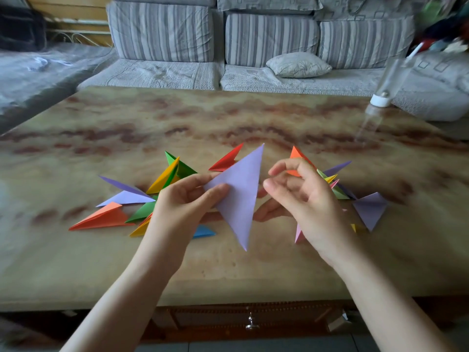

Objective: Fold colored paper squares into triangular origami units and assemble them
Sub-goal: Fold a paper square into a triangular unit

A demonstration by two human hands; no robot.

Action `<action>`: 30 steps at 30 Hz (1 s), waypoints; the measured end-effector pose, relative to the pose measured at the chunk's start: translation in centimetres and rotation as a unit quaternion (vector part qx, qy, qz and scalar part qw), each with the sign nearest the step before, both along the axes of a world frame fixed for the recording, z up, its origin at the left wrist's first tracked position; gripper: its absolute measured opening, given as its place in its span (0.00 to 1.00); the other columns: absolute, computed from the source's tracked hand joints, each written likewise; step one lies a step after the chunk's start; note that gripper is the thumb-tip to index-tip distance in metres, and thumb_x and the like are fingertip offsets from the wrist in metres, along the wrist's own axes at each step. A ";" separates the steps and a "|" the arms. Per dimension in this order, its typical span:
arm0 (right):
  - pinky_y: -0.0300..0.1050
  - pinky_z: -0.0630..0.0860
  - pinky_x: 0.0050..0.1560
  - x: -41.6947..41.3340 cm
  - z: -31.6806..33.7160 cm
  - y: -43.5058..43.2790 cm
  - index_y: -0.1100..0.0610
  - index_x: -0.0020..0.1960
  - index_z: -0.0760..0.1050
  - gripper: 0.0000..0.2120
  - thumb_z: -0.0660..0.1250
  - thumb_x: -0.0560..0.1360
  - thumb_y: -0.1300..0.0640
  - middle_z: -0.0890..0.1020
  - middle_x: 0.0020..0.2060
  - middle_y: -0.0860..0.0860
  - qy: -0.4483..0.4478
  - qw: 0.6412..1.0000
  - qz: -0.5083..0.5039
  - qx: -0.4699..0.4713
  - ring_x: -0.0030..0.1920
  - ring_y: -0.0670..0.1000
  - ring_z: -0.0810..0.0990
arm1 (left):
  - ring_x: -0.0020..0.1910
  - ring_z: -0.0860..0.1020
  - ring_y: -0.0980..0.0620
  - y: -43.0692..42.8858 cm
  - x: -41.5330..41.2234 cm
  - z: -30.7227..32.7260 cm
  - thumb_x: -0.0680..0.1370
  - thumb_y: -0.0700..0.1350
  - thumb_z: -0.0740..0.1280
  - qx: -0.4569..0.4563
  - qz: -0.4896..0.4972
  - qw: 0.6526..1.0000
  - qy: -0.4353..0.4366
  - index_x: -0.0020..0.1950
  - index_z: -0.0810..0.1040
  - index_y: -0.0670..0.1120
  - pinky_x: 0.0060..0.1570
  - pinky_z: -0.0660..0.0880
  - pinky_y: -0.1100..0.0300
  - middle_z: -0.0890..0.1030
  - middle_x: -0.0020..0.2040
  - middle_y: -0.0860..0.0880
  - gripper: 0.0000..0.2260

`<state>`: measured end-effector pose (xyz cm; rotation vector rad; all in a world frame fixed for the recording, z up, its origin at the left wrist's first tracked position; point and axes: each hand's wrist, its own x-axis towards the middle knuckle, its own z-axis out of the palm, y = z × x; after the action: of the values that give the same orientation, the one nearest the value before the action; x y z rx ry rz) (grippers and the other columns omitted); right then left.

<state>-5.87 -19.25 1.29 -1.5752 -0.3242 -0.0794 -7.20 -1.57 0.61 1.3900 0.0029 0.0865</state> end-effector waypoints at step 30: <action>0.39 0.79 0.37 -0.2 -0.2 0.7 0.59 0.45 0.81 0.07 0.70 0.69 0.67 0.85 0.37 0.53 0.016 0.999 -0.004 0.047 0.38 0.49 0.81 | 0.47 0.84 0.51 -1.3 -0.7 0.9 0.69 0.48 0.68 -0.028 -0.006 0.999 -0.044 0.56 0.80 0.43 0.42 0.78 0.64 0.85 0.48 0.46 0.17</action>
<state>-6.03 -18.54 1.14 -1.4827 -0.2842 -0.0746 -7.88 -2.87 1.55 1.3288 -0.0769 0.1369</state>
